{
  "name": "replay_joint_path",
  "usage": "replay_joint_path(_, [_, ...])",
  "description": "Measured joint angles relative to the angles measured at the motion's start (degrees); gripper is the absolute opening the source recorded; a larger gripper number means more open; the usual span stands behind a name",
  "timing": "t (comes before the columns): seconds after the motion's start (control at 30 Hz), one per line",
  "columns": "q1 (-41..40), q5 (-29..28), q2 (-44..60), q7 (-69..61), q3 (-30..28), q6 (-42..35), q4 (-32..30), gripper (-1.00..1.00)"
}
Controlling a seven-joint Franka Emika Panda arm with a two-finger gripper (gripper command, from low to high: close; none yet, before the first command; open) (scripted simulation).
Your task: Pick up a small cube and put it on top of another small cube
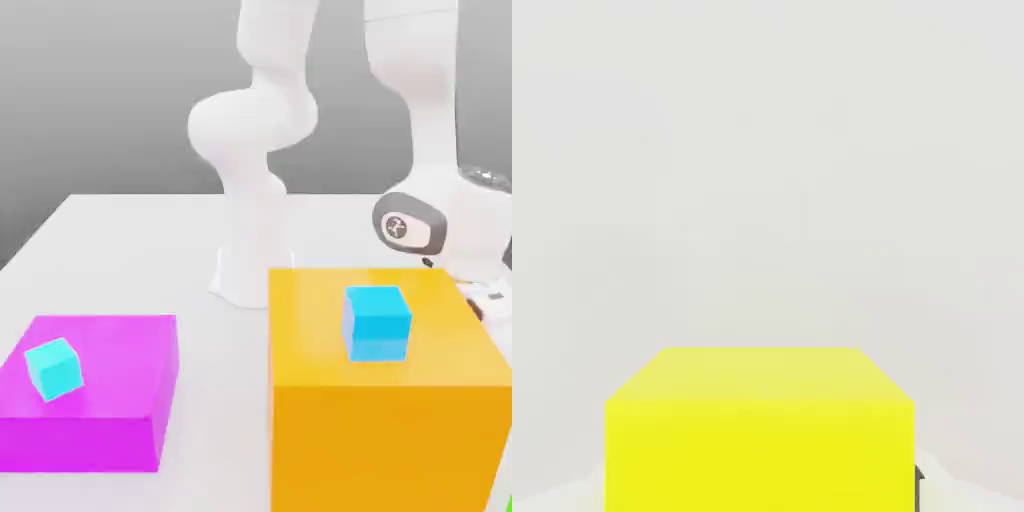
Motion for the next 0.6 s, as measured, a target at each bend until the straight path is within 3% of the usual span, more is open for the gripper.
replay_joint_path(0.07, [-0.20, 1.94, -4.10, -1.40, 0.64, -3.35, -0.75, -1.00])
replay_joint_path(0.13, [0.24, -0.17, -5.06, -3.51, 0.86, -6.70, 1.49, -1.00])
replay_joint_path(0.5, [-6.63, -11.03, -9.96, 0.35, -3.34, -33.05, 22.63, -1.00])
replay_joint_path(0.6, [-10.12, -9.87, -13.37, 6.56, -6.21, -39.86, 26.06, -1.00])
